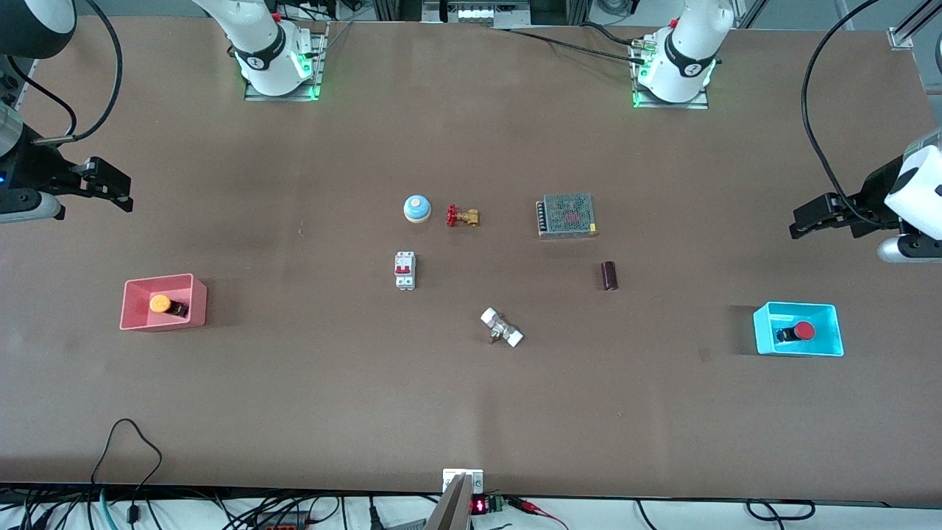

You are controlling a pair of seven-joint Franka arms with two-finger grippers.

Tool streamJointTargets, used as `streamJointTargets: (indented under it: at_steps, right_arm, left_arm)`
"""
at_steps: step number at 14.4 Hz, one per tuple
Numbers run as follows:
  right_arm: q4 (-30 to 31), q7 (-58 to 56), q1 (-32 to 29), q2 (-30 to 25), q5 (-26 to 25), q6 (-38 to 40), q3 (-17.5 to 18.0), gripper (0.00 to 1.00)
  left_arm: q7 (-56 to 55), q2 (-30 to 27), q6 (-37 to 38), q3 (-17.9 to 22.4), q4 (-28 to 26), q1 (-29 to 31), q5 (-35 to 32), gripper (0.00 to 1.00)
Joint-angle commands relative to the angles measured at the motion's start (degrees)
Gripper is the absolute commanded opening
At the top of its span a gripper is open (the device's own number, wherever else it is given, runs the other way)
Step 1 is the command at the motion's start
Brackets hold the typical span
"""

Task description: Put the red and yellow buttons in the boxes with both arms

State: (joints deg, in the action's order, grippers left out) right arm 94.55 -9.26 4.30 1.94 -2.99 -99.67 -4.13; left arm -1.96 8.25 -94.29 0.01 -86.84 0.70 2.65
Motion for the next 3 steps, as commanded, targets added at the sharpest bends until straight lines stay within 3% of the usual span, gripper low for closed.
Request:
streamJointTargets:
  at_steps: [1, 3]
  right_arm:
    - [-1.0, 0.0, -1.2, 0.0, 0.6, 1.6, 0.6, 1.00]
    - [-1.0, 0.1, -1.2, 0.0, 0.7, 1.9, 0.5, 1.00]
  left_arm:
    - [-0.7, -2.1, 0.8, 0.0, -1.8, 0.1, 0.1, 1.00]
    - [-0.6, -2.1, 0.8, 0.0, -1.7, 0.1, 0.0, 1.00]
